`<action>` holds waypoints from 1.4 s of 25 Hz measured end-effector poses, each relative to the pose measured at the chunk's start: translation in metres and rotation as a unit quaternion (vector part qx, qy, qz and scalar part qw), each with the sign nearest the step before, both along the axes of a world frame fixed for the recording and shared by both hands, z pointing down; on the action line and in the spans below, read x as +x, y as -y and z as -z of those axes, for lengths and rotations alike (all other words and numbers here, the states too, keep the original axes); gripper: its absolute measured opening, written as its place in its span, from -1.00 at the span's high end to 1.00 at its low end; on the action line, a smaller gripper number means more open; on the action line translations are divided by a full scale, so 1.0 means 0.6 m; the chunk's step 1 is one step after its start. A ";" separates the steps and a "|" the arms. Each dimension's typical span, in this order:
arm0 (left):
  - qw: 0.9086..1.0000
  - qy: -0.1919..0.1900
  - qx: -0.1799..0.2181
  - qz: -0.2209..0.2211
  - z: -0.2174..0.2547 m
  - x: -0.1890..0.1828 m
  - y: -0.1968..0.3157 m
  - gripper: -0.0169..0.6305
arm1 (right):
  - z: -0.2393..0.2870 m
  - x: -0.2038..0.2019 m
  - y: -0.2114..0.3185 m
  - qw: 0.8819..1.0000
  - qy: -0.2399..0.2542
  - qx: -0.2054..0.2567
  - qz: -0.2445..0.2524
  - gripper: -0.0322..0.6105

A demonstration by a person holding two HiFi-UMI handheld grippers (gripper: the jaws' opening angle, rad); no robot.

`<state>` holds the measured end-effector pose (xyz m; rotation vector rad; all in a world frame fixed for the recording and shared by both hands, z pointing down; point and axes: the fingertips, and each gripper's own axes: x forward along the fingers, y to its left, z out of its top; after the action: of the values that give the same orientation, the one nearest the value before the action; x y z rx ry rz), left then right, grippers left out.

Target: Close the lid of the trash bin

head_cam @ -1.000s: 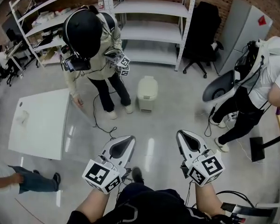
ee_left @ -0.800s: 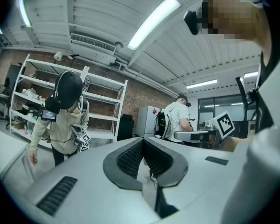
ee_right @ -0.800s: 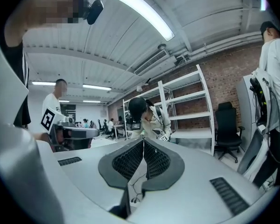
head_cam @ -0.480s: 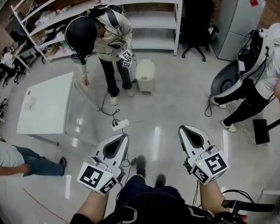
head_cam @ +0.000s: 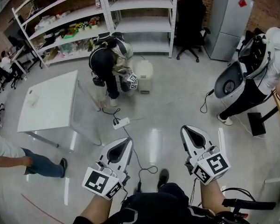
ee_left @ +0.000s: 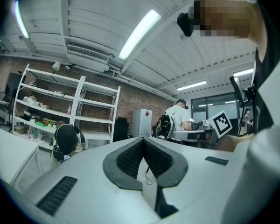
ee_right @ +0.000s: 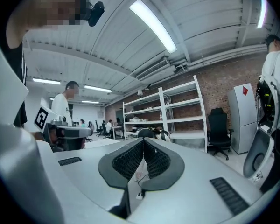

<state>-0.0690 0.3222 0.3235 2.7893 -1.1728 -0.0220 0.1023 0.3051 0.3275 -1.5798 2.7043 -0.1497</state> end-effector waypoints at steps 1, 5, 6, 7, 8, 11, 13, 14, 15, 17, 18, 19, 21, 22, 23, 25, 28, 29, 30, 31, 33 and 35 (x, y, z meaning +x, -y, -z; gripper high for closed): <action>1.000 -0.005 -0.004 -0.004 -0.003 -0.017 -0.017 0.95 | 0.000 -0.017 -0.018 1.000 0.001 -0.002 -0.004 0.87; 1.000 -0.012 -0.011 -0.023 -0.016 -0.080 -0.090 0.95 | -0.014 -0.085 -0.096 1.000 0.003 -0.013 -0.017 0.87; 0.999 -0.013 -0.012 -0.027 -0.019 -0.093 -0.106 0.95 | -0.018 -0.099 -0.114 1.000 0.004 -0.018 -0.021 0.87; 0.999 -0.014 -0.013 -0.030 -0.019 -0.104 -0.121 0.95 | -0.019 -0.112 -0.131 0.999 0.004 -0.022 -0.023 0.87; 0.999 -0.015 -0.013 -0.032 -0.019 -0.115 -0.136 0.95 | -0.019 -0.124 -0.149 0.999 0.004 -0.025 -0.024 0.87; 0.999 -0.017 -0.015 -0.037 -0.018 -0.141 -0.188 0.95 | -0.013 -0.152 -0.208 0.999 0.001 -0.027 -0.022 0.87; 0.999 -0.018 -0.013 -0.038 -0.017 -0.148 -0.222 0.95 | -0.004 -0.159 -0.243 1.000 0.000 -0.021 -0.021 0.87; 0.999 -0.018 -0.010 -0.039 -0.014 -0.147 -0.238 0.95 | 0.001 -0.158 -0.260 1.000 -0.002 -0.017 -0.021 0.87; 0.999 -0.018 -0.007 -0.040 -0.011 -0.144 -0.255 0.95 | 0.006 -0.156 -0.276 1.000 -0.003 -0.013 -0.021 0.87; 0.999 -0.017 -0.001 -0.041 -0.004 -0.136 -0.290 0.95 | 0.012 -0.152 -0.307 1.000 -0.005 -0.007 -0.017 0.87; 0.999 -0.016 0.002 -0.040 -0.003 -0.132 -0.307 0.95 | 0.012 -0.150 -0.323 1.000 -0.005 -0.004 -0.013 0.87; 0.999 -0.014 0.003 -0.038 -0.004 -0.127 -0.325 0.95 | 0.012 -0.148 -0.340 1.000 -0.004 -0.002 -0.009 0.87; 0.999 -0.009 0.003 -0.031 -0.007 -0.114 -0.362 0.95 | 0.007 -0.138 -0.378 1.000 0.000 -0.001 -0.004 0.87; 1.000 -0.007 0.002 -0.028 -0.008 -0.105 -0.381 0.95 | 0.004 -0.129 -0.399 1.000 0.002 -0.003 -0.002 0.87; 1.000 -0.006 0.002 -0.026 -0.006 -0.095 -0.400 0.95 | 0.004 -0.120 -0.420 1.000 0.002 -0.004 0.000 0.87; 1.000 -0.004 0.003 -0.028 0.001 -0.073 -0.440 0.95 | 0.003 -0.099 -0.461 1.000 0.002 -0.006 0.002 0.87; 1.000 0.006 0.001 -0.030 0.002 -0.051 -0.492 0.95 | -0.007 -0.070 -0.516 1.000 0.009 -0.014 -0.005 0.87; 1.000 0.009 -0.001 -0.030 0.002 -0.048 -0.506 0.95 | -0.010 -0.065 -0.530 1.000 0.012 -0.016 -0.007 0.87; 0.999 0.011 -0.003 -0.030 0.003 -0.046 -0.519 0.95 | -0.011 -0.062 -0.544 1.000 0.014 -0.017 -0.008 0.87; 1.000 0.013 -0.005 -0.028 0.004 -0.046 -0.529 0.95 | -0.011 -0.060 -0.555 1.000 0.014 -0.018 -0.010 0.87; 1.000 0.010 -0.006 -0.024 0.008 -0.047 -0.548 0.95 | -0.011 -0.057 -0.574 1.000 0.010 -0.019 -0.014 0.87; 1.000 0.006 -0.003 -0.025 0.011 -0.052 -0.565 0.95 | -0.013 -0.060 -0.589 1.000 0.004 -0.021 -0.020 0.87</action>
<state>-0.1001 0.6614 0.3171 2.8169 -1.1039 0.0023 0.0665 0.6584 0.3355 -1.6393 2.6791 -0.2122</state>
